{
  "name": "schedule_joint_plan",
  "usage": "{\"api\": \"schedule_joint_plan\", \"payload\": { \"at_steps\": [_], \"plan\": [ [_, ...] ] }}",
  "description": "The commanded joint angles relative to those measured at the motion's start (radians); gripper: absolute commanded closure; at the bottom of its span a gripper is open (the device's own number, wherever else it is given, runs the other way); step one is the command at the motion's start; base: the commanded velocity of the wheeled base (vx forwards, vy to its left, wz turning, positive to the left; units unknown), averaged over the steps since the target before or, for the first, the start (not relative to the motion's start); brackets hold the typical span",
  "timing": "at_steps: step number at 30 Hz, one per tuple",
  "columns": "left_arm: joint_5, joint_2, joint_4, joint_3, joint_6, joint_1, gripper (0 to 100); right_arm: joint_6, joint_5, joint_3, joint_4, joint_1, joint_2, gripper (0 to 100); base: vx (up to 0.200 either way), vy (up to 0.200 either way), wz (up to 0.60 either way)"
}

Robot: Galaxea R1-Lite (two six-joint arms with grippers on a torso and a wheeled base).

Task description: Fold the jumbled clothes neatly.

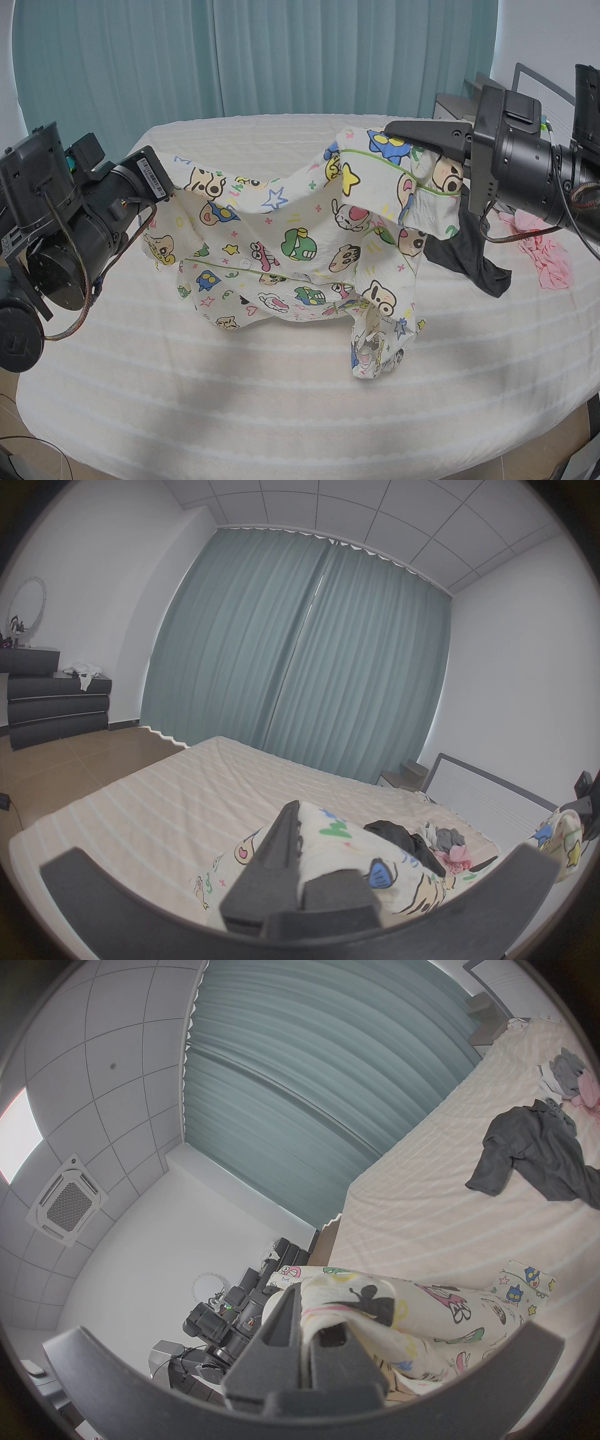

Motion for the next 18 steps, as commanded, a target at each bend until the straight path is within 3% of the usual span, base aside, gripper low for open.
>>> {"api": "schedule_joint_plan", "payload": {
  "at_steps": [1,18],
  "plan": [
    [0.000,-0.016,-0.001,0.003,0.002,0.009,100,0.000,-0.003,-0.006,0.001,0.001,0.002,100,0.000,0.200,0.00],
    [-0.001,-0.011,-0.001,0.022,-0.002,0.000,100,0.000,-0.006,0.000,-0.001,0.033,0.042,100,0.000,0.200,0.00]
  ]
}}
